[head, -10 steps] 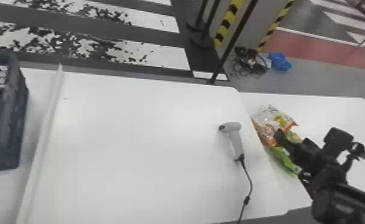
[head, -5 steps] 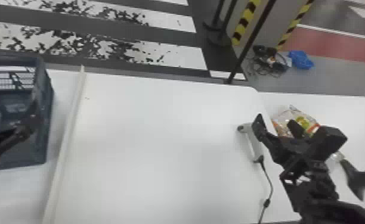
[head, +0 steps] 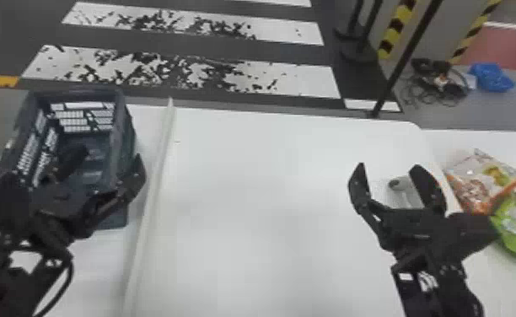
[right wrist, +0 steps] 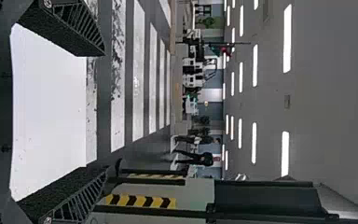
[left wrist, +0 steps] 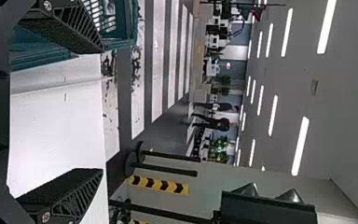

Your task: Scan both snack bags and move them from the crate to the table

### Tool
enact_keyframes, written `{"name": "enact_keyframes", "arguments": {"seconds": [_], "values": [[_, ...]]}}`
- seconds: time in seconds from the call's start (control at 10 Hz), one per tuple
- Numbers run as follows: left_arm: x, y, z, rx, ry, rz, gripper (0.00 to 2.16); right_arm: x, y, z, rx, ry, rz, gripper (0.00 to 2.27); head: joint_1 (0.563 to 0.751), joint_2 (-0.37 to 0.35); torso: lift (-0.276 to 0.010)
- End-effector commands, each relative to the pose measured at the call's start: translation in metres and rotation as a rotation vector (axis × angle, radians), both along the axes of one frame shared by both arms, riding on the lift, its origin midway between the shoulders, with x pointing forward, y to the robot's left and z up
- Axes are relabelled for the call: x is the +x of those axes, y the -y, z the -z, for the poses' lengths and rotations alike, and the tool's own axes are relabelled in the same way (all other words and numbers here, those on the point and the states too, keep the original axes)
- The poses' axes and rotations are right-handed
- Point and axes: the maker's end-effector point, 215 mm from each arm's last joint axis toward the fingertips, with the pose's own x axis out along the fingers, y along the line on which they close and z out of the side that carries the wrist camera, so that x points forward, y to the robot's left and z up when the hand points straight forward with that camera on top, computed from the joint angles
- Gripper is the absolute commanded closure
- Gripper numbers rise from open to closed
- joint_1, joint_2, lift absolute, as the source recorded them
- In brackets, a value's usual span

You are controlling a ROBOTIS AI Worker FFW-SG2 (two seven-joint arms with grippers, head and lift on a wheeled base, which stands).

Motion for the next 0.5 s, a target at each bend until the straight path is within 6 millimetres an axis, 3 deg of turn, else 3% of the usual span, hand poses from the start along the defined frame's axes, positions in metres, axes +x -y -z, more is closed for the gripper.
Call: {"name": "enact_keyframes", "arguments": {"seconds": [0.0, 0.4], "values": [[-0.006, 0.002, 0.009, 0.004, -0.018, -0.004, 0.09, -0.007, -0.032, 0.004, 0.003, 0.016, -0.038, 0.05, 0.695, -0.075, -0.088], [-0.027, 0.007, -0.007, -0.001, 0.006, -0.026, 0.09, -0.018, -0.043, 0.021, -0.016, -0.013, -0.061, 0.05, 0.695, -0.021, -0.088]]}}
